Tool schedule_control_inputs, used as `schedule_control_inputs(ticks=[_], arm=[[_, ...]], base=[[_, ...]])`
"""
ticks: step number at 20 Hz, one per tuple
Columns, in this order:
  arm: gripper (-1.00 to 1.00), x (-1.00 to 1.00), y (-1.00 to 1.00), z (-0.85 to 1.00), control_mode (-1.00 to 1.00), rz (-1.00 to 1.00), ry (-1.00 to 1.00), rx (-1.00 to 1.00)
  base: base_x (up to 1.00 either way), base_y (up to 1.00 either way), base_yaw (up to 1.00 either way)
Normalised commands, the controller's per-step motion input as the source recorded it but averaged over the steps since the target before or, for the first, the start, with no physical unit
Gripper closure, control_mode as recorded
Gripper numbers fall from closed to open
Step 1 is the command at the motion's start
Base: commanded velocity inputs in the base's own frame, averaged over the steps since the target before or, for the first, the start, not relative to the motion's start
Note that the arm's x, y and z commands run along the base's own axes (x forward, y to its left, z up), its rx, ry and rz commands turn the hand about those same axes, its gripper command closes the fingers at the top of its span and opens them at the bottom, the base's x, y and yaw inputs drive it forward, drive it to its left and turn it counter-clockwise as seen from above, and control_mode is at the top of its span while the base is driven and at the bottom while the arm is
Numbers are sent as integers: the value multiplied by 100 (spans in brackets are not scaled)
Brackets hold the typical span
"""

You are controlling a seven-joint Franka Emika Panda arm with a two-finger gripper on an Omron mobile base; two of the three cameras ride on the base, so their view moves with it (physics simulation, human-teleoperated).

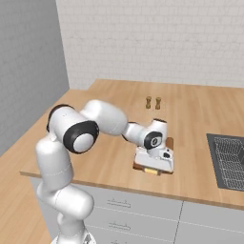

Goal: Pick up the sponge from the counter and clean the cutting board by briefly scrubbing or pressing down on the cutting board. Once finished, release the sponge.

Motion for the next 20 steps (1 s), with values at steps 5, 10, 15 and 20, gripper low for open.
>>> schedule_control_inputs(ticks=[5, 10, 15, 20], arm=[[100, 67, 29, 35, -100, 6, 0, 0], [100, 56, 17, 14, -100, 5, 0, 0], [100, 67, 3, 0, -100, 6, 0, 0], [100, 71, 0, 0, -100, 4, 0, 2]], base=[[0, 0, 0], [0, 0, 0], [0, 0, 0], [0, 0, 0]])
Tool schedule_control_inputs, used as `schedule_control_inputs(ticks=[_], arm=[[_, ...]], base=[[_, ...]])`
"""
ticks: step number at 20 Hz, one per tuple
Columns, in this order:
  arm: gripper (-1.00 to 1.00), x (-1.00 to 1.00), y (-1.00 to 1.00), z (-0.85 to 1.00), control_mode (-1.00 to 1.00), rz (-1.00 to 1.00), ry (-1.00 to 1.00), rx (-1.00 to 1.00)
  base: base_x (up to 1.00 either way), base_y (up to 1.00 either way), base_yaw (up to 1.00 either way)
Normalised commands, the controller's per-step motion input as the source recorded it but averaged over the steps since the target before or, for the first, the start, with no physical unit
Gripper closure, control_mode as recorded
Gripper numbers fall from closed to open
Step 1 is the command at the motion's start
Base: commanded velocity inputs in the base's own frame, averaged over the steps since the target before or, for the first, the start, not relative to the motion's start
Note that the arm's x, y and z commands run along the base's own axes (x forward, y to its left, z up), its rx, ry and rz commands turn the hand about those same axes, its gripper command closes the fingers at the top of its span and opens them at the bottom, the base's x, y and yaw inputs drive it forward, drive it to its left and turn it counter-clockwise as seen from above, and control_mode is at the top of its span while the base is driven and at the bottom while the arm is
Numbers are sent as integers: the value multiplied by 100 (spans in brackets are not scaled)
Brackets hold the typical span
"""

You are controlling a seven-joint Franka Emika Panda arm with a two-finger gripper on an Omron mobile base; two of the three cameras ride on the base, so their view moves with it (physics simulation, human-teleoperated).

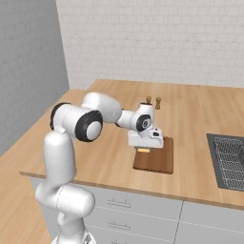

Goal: Pick up the sponge from the counter and clean the cutting board by briefly scrubbing or pressing down on the cutting board. Once finished, release the sponge.

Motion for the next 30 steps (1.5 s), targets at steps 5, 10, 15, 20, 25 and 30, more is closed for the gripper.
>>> schedule_control_inputs(ticks=[5, 10, 15, 20, 25, 30], arm=[[100, 39, 0, -3, -100, 4, -2, 0], [100, -24, -3, -32, -100, 3, -3, 0], [100, -54, -4, -34, -100, 3, 0, 0], [100, -86, -9, -19, -100, 3, 0, 0], [100, -90, -17, -1, -100, 2, 2, 0], [100, -50, -8, -2, -100, 4, 3, 0]], base=[[0, 0, 0], [0, 0, 0], [0, 0, 0], [0, 0, 0], [0, 0, 0], [0, 0, 0]])
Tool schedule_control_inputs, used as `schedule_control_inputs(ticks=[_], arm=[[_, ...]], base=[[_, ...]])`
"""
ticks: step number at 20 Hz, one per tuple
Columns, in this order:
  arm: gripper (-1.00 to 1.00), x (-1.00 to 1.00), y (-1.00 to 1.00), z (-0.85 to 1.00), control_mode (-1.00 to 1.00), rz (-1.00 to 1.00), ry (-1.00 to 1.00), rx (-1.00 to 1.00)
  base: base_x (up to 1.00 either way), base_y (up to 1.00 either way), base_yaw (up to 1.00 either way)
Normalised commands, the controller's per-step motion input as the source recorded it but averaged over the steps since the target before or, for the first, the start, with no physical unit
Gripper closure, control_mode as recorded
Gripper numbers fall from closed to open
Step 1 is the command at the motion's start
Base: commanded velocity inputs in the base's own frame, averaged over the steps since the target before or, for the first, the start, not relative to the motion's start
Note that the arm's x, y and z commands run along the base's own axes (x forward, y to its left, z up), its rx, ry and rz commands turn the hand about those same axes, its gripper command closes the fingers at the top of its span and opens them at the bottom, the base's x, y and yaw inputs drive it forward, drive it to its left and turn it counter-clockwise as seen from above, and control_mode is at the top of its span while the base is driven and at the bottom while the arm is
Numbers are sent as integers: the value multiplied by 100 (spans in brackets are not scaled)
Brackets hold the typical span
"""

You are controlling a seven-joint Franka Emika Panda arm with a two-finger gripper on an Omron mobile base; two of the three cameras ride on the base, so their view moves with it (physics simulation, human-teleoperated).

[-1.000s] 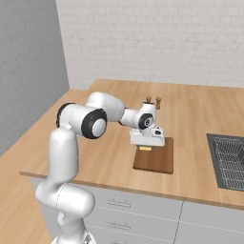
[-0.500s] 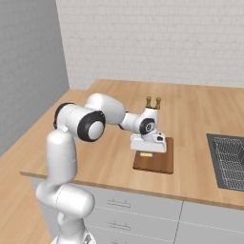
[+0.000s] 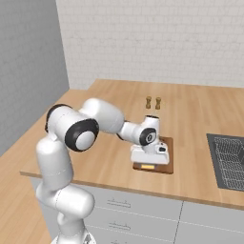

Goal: Pick up the sponge from the counter and clean the cutting board by briefly scrubbing or pressing down on the cutting board. Once finished, release the sponge.

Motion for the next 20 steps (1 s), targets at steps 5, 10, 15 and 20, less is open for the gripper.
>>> schedule_control_inputs(ticks=[5, 10, 15, 20], arm=[[100, 33, 0, 0, -100, 7, 0, 1], [100, 63, 0, 9, -100, 7, 0, 3], [100, 38, -6, 32, -100, 4, 1, 5], [100, 29, -4, 27, -100, 2, 1, 4]], base=[[0, 0, 0], [0, 0, 0], [0, 0, 0], [0, 0, 0]])
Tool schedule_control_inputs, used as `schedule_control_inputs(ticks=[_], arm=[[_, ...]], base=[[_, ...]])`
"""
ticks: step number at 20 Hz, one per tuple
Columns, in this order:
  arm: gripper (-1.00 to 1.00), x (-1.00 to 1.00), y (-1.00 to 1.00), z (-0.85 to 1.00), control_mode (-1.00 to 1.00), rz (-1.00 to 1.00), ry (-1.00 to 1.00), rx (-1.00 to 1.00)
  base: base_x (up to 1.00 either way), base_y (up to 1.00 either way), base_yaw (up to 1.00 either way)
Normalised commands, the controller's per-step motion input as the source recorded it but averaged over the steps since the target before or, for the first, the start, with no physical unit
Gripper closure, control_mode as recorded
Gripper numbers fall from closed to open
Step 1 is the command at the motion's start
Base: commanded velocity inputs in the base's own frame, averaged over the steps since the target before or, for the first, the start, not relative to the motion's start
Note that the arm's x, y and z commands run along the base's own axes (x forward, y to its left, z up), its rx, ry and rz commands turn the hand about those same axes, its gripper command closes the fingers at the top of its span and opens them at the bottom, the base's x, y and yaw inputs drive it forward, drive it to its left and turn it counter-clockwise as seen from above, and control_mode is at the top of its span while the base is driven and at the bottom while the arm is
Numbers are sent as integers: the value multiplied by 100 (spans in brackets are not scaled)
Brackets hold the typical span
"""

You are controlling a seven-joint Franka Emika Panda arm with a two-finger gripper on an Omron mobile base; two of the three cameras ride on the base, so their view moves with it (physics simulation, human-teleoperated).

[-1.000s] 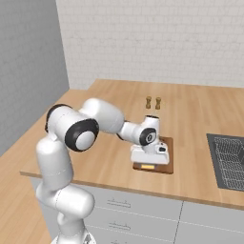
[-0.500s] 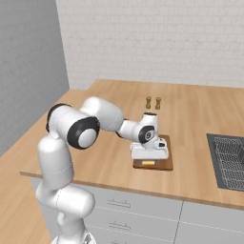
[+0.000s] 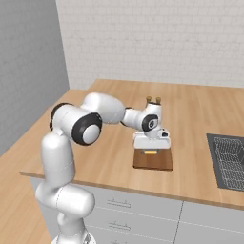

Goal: Pick up the sponge from the counter and clean the cutting board by briefly scrubbing or pressing down on the cutting board. Once finished, release the sponge.

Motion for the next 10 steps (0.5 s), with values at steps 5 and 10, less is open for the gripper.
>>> schedule_control_inputs(ticks=[5, 10], arm=[[100, 27, 5, 0, -100, 3, -1, 1], [100, -8, 48, 0, -100, 0, -9, 0]], base=[[0, 0, 0], [0, 0, 0]])
